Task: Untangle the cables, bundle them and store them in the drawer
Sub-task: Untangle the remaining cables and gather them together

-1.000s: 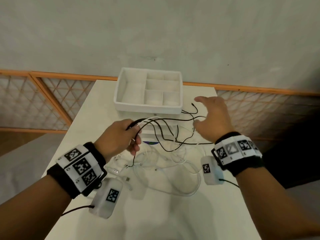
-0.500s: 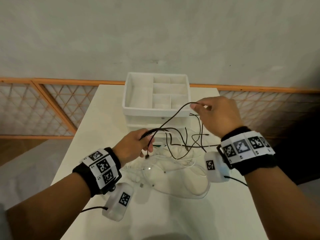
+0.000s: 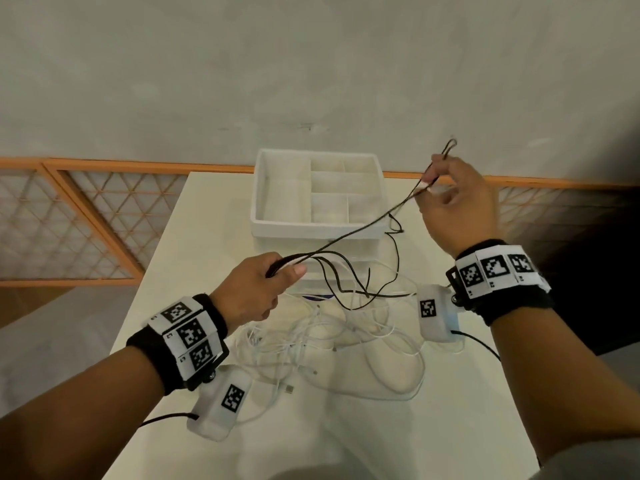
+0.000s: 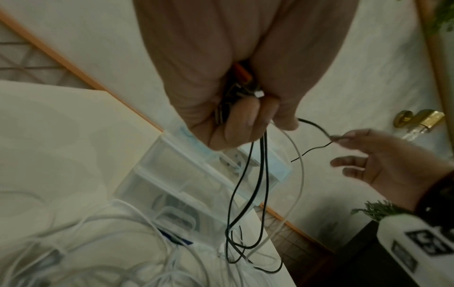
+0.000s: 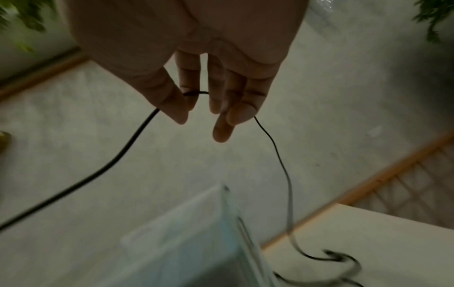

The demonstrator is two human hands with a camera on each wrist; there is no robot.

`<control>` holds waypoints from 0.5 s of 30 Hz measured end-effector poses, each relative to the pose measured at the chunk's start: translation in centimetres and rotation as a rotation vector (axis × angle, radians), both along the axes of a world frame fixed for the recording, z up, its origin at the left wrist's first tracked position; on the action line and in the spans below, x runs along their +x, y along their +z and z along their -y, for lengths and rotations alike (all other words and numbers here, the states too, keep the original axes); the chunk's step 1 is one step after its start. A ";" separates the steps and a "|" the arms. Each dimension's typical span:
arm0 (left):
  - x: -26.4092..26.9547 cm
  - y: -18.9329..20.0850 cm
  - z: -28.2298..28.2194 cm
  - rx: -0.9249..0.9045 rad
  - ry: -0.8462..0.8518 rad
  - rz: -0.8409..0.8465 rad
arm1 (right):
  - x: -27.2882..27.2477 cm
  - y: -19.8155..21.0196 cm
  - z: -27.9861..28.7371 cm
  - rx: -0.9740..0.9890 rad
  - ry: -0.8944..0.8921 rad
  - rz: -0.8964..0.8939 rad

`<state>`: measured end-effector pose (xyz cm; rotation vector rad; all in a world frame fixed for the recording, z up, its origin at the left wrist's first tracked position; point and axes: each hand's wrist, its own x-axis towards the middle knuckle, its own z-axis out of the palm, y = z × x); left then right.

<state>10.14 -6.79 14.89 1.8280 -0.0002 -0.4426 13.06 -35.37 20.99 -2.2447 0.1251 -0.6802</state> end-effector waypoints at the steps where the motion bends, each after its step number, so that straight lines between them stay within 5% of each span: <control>1: 0.1 0.1 -0.2 0.002 0.009 0.007 | -0.2 -1.3 0.4 -0.030 -0.009 -0.114; 5: 0.5 0.5 -1.1 0.102 -0.032 0.095 | -2.8 -5.7 0.6 -0.181 -0.005 -0.565; 8: 0.5 1.4 -0.9 0.210 -0.207 0.165 | -5.0 -5.1 -3.1 -0.036 0.239 -0.546; 11: 0.3 2.8 0.4 0.251 -0.404 0.242 | -6.3 -5.0 -7.8 -0.099 0.502 -0.578; 15: -0.3 5.1 0.6 0.232 -0.462 0.395 | -5.2 -7.8 -7.5 -0.233 0.449 -0.717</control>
